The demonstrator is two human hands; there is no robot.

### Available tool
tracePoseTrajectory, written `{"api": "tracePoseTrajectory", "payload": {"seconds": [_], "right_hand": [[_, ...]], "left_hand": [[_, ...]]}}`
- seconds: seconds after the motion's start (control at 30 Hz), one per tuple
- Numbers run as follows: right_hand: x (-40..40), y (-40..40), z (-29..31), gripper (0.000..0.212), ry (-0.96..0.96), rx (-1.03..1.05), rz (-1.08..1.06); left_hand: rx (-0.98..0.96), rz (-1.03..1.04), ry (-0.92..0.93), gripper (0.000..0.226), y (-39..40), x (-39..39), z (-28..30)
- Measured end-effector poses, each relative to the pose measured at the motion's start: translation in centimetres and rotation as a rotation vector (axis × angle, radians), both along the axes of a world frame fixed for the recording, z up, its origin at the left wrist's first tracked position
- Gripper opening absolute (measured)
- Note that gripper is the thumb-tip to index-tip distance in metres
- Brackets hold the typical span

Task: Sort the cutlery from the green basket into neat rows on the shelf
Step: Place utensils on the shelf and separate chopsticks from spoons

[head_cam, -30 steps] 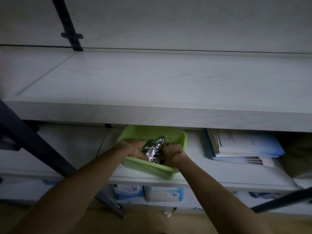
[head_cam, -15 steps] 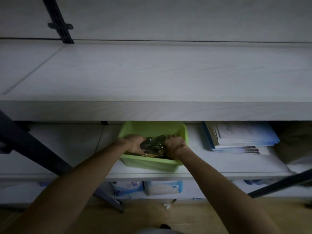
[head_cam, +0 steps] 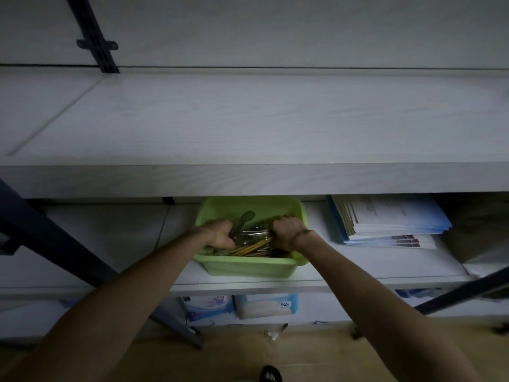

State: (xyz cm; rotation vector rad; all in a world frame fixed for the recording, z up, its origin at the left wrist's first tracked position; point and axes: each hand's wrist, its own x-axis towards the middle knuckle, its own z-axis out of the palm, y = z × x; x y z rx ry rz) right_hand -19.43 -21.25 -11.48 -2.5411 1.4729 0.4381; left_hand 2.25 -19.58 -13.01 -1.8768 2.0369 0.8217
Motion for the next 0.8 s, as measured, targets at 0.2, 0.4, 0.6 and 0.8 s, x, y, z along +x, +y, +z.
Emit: {"api": "tracePoseTrajectory", "payload": {"seconds": [0.2, 0.4, 0.6, 0.8], "right_hand": [[-0.5, -0.3, 1.0, 0.030, -0.049, -0.027, 0.033], [-1.1, -0.6, 2.2, 0.020, -0.100, 0.020, 0.016], [-1.4, 0.0, 3.0, 0.013, -0.125, 0.058, 0.002], [-1.4, 0.6, 4.0, 0.013, -0.168, 0.087, -0.040]], "left_hand": [[0.027, -0.015, 0.020, 0.026, -0.4, 0.0, 1.3], [-0.050, -0.027, 0.041, 0.032, -0.8, 0.3, 3.4], [-0.143, -0.070, 0.020, 0.025, -0.5, 0.5, 5.4], [-0.259, -0.150, -0.071, 0.025, 0.1, 0.2, 7.4]]}}
